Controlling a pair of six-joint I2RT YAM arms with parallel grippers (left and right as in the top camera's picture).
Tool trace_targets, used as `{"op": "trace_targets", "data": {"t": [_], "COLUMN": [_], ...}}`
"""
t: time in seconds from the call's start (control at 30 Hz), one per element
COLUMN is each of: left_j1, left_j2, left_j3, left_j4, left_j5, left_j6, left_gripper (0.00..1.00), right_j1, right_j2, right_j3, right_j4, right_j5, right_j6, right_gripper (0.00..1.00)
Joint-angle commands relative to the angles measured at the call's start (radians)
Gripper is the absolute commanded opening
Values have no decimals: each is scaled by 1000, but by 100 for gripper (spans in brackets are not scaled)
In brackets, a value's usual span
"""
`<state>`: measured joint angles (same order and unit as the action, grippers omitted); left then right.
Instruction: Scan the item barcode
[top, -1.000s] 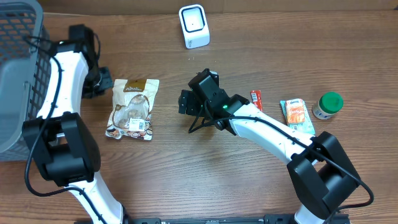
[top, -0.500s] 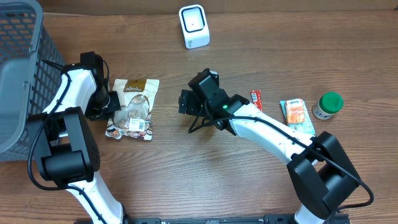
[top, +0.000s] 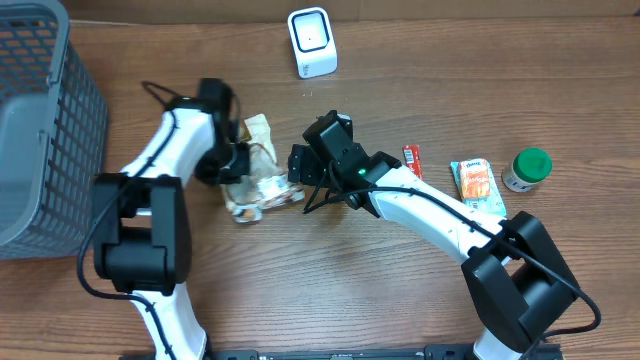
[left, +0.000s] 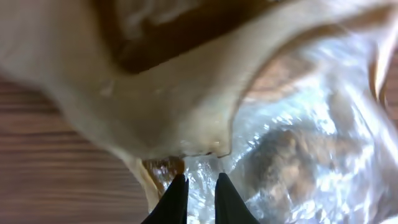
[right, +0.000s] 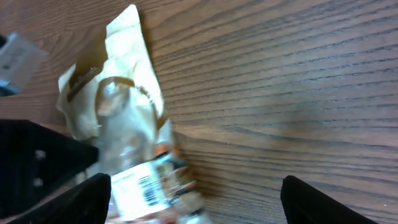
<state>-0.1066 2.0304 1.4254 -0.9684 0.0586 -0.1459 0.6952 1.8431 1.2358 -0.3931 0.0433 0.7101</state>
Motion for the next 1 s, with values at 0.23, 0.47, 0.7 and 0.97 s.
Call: {"op": "trace_targets", "data": {"t": [0.23,0.47,0.7,0.97], "left_j1": [-142,-106,-61,-56], "left_j2": [10,9,10,10], "left_j3": [6,209,234,133], "left_j4": [19,-97,-97,37], "left_j5": [6,4,-211,-240], "left_j6": [80,5,-191,-200], "left_gripper": [5,7,4,4], "right_j1": [-61,-171,-211,-196], "right_j2": [-11,-11,-7,35], "right_j3": [2,1,1,0], "right_j4": [-66,-73,-29,92], "right_j5": [75,-113,-266,-270], "right_j6": [-4,-96,-308,-308], "right_gripper": [88,88,70,67]}}
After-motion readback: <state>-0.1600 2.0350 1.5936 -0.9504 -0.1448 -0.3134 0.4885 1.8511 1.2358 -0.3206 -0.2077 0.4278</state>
